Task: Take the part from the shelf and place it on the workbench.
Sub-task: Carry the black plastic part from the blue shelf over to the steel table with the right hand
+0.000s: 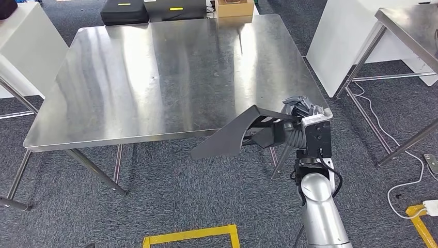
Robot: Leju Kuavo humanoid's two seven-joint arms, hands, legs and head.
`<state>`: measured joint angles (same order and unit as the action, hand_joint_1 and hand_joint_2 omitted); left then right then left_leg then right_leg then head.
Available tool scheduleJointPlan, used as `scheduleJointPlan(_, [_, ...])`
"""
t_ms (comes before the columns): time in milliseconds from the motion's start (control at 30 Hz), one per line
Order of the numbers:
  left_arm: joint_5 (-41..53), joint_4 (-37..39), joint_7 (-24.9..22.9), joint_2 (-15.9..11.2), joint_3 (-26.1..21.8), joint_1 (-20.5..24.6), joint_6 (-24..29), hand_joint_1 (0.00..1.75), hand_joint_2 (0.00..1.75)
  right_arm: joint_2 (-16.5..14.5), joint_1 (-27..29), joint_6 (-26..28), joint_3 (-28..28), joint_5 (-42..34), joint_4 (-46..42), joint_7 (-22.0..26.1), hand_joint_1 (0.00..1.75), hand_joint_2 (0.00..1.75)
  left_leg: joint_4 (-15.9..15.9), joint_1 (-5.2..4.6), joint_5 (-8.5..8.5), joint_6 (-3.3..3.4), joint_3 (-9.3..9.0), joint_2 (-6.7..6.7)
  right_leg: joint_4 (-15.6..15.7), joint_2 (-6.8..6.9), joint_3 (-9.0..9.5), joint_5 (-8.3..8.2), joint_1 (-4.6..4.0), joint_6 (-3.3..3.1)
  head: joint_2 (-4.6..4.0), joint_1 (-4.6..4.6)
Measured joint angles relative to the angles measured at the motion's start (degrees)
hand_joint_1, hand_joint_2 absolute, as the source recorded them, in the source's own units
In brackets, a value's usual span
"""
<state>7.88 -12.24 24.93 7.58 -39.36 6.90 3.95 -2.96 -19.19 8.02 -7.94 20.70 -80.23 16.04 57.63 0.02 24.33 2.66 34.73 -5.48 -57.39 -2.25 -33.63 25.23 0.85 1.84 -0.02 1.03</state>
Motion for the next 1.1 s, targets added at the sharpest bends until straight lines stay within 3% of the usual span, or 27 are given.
scheduleJointPlan(267, [0.29,0.00,0.04,0.01,0.00,0.15,0.33,0.00,1.75,0.34,-1.06,0.03,-0.01,1.29,-0.01,-1.00,1.75,1.75,-0.24,0.15,0.10,-0.57,-0.17,0.29,-0.04,-0.20,-0.02,0.04,-0.26,-0.36,0.00,-0.02])
scheduleJointPlan(467, [1.14,-0.02,1.12,-0.02,0.03,0.24,0.69,0.00,1.75,0.69,-2.69,0.28,-0.02,5.04,-0.01,-4.36,1.75,1.75,-0.24,0.04,0.07,-0.87,-0.16,0.29,-0.05,-0.20,-0.04,0.04,-0.25,-0.37,0.00,-0.03])
scheduleJointPlan(733, [2.40,-0.07,1.80,-0.28,0.27,1.00,1.55,0.00,1.75,1.57,-9.67,0.92,-0.72,12.44,0.21,-9.05,1.75,1.75,-0.14,-0.35,0.03,-0.79,-0.16,0.29,-0.05,-0.20,-0.06,0.03,-0.09,-0.35,0.00,-0.03])
scheduleJointPlan(1100, [2.95,-0.07,1.63,-0.45,0.84,1.29,1.04,0.00,1.75,2.37,-17.72,-0.66,-3.16,15.15,2.32,-10.92,1.75,1.75,-0.11,-0.42,0.03,-0.77,-0.12,0.29,-0.03,-0.19,-0.06,0.02,0.07,-0.34,0.00,-0.03])
